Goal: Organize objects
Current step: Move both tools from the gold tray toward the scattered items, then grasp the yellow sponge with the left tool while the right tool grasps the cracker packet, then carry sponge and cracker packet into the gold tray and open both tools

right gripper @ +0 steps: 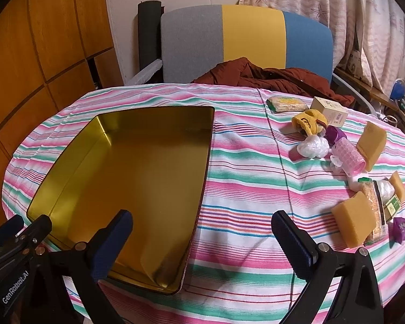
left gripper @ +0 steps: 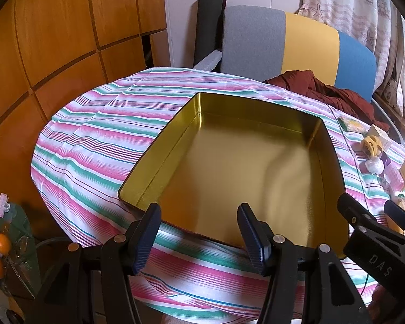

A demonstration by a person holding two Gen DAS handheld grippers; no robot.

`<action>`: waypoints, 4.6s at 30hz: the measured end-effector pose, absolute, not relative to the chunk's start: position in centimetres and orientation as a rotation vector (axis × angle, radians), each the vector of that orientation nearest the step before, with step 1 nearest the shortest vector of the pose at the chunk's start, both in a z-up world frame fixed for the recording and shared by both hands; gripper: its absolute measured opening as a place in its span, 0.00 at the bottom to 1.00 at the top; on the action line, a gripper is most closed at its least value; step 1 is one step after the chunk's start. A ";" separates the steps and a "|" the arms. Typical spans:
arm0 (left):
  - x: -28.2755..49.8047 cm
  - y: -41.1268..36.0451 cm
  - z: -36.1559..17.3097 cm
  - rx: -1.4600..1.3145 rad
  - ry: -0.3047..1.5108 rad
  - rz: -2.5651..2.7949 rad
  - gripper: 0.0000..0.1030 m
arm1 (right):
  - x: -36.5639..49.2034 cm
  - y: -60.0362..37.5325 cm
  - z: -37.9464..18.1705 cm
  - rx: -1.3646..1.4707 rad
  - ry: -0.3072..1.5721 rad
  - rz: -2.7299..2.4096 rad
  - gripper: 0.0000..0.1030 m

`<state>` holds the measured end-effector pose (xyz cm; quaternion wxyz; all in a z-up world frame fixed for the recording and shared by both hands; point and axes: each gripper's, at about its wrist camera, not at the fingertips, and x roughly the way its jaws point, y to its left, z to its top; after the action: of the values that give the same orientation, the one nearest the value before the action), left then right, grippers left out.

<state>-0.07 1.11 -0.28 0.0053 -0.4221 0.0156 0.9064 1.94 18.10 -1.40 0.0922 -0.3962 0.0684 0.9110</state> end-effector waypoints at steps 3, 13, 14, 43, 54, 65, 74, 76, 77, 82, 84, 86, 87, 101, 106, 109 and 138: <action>-0.1 1.2 -0.4 -1.325 0.049 2.831 0.58 | 2.1 18.2 -1.4 -1.167 0.200 2.710 1.00; 0.2 2.1 -0.6 -1.326 0.076 2.804 0.58 | 2.9 19.4 -1.0 -1.139 0.214 2.710 1.00; 0.3 2.2 -0.6 -1.326 0.075 2.797 0.58 | 3.1 19.6 -0.9 -1.131 0.219 2.716 1.00; 5.1 12.7 -1.7 -1.171 0.041 2.293 0.58 | 12.3 38.7 -3.3 -1.002 0.468 2.681 0.93; 5.2 12.5 -1.0 -1.144 -0.059 2.362 0.58 | 8.9 36.3 -5.4 -1.113 0.487 2.834 0.85; 4.0 15.9 -1.5 -1.172 -0.164 2.237 0.58 | 11.8 40.8 -4.5 -0.985 0.436 2.707 0.74; 3.6 20.1 -1.9 -1.188 -0.047 2.183 0.58 | 11.4 42.8 -6.7 -1.045 0.409 2.663 0.65; 3.5 21.1 -2.1 -1.194 -0.023 2.165 0.58 | 10.9 43.1 -6.8 -1.053 0.407 2.667 0.65; 3.6 21.8 -2.2 -1.188 -0.004 2.151 0.58 | 10.6 43.5 -7.0 -1.063 0.425 2.662 0.64; 3.4 24.1 -2.5 -1.161 0.064 2.112 0.58 | 9.6 43.8 -7.7 -1.038 0.385 2.638 0.56; 3.0 24.9 -2.8 -1.166 0.024 2.071 0.58 | 9.5 43.6 -7.9 -1.008 0.332 2.633 0.49; 2.7 25.7 -3.2 -1.173 -0.019 2.025 0.58 | 9.8 43.9 -8.1 -0.947 0.330 2.620 0.49; 2.6 26.0 -3.3 -1.180 -0.027 2.019 0.59 | 10.0 44.1 -8.2 -0.926 0.336 2.613 0.49; 0.2 30.2 -6.6 -1.274 -0.021 1.978 0.69 | 10.5 44.6 -8.8 -0.864 0.369 2.600 0.49; 0.8 30.4 -6.9 -1.212 0.042 1.987 0.71 | 10.5 44.4 -9.0 -0.862 0.362 2.599 0.49; 1.2 29.9 -6.6 -1.170 0.063 1.993 0.68 | 10.5 44.3 -9.0 -0.861 0.357 2.598 0.49; 3.8 18.6 -2.9 -1.031 -0.070 2.073 0.51 | 10.4 38.5 -6.4 -1.017 0.428 2.681 0.49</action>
<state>3.80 18.63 -2.88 0.4010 -0.4077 -0.0276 0.8199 10.36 38.48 -6.37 0.1207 -0.3481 0.1467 0.9180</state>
